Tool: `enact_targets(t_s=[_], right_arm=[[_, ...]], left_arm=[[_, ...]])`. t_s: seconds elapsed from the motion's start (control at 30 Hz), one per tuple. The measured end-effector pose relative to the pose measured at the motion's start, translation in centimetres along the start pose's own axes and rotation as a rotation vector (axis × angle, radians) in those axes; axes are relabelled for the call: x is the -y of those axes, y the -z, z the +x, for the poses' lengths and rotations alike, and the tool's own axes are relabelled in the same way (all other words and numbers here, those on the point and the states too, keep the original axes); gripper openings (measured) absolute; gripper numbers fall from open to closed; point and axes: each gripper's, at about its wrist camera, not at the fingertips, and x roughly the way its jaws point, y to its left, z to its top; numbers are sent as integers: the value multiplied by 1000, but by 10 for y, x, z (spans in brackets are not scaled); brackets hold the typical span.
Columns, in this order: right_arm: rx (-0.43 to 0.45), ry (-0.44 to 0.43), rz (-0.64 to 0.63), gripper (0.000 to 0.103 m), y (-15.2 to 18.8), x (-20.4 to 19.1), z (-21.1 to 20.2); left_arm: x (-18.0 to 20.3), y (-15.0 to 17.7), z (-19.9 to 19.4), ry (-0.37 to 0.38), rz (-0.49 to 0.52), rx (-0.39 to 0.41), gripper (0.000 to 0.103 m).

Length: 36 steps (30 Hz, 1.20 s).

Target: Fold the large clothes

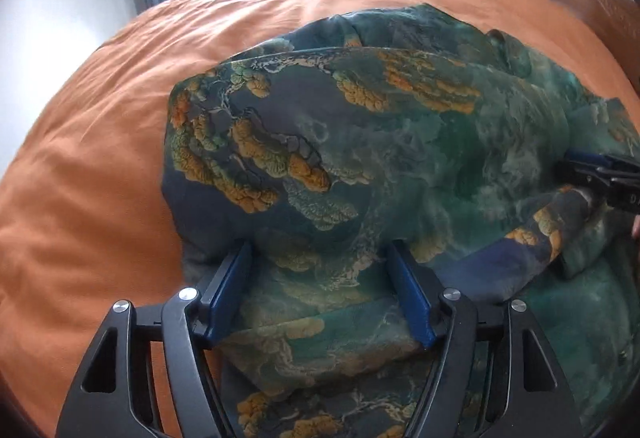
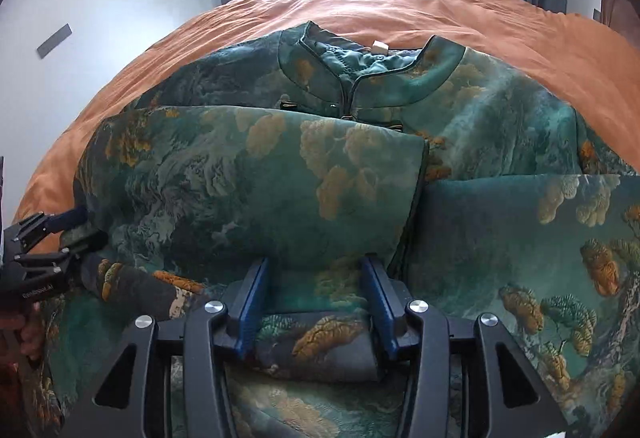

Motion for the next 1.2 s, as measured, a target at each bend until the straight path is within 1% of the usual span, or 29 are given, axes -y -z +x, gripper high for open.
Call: enact_targets(t_s=[0.07,0.1,0.17,0.2,0.23,0.27,0.33,0.4,0.47,0.5,0.53,0.57,0.6,0.67,0.73,0.8,0.83,0.9,0.93,0.97,1.0,1.07,1.17,1.2], right_arm=[[5,6,-7,48,0,-1,-1],[6,4,-10,48,1,-1,-2],[15,-8,-6,48,2,2,-3],[23,-15,0,48,3,3,-3],[32,-19,4,48,6,5,-4],[39,-22,6,48,9,5,-5],[57,-25,9,48,13,7,-3],[67,-29,12,48,15,8,-4],[75,-35,16,48,17,8,-3],[78,-38,18,48,18,8,-3],[80,-40,19,48,20,8,-3],[81,-42,21,48,20,9,-2],[82,-44,20,48,21,9,-2],[82,-36,13,48,22,7,-3],[82,-29,8,48,24,7,-5],[85,-27,12,48,23,6,-11],[88,-25,21,48,22,5,-20],[92,-51,58,55,25,8,-49],[95,-72,72,63,30,11,-65],[103,-95,83,64,40,16,-84],[110,-113,92,64,54,24,-105],[113,-107,103,64,85,41,-139],[102,-38,150,64,149,78,-192],[89,-5,184,64,176,94,-209]], left_arm=[[-1,-3,-6,1,-5,-1,72],[-1,-7,-12,-6,-6,-7,75],[-3,-16,-30,-6,-28,14,84],[-3,-23,-39,13,-44,40,92],[-5,-33,-44,30,-58,64,96],[-5,-43,-47,40,-68,84,97],[-4,-66,-41,38,-77,98,97],[-1,-83,-23,22,-83,89,97],[-5,-93,6,-3,-110,30,97],[-10,-93,26,-15,-139,-10,98],[-15,-89,40,-14,-163,-40,103],[-19,-83,53,3,-186,-62,103],[-23,-76,57,17,-197,-55,103],[-23,-71,48,16,-206,-17,103],[-22,-68,31,7,-200,-12,102],[-24,-59,1,34,-189,-6,101],[-27,-53,-13,52,-184,-2,101],[-36,-33,-52,97,-166,6,101],[-42,-18,-71,109,-156,6,102],[-48,0,-88,115,-146,4,102],[-54,18,-106,123,-139,-7,102],[-66,61,-134,155,-142,-56,102],[-73,121,-159,238,-187,-122,102],[-73,135,-161,268,-204,-140,102]])
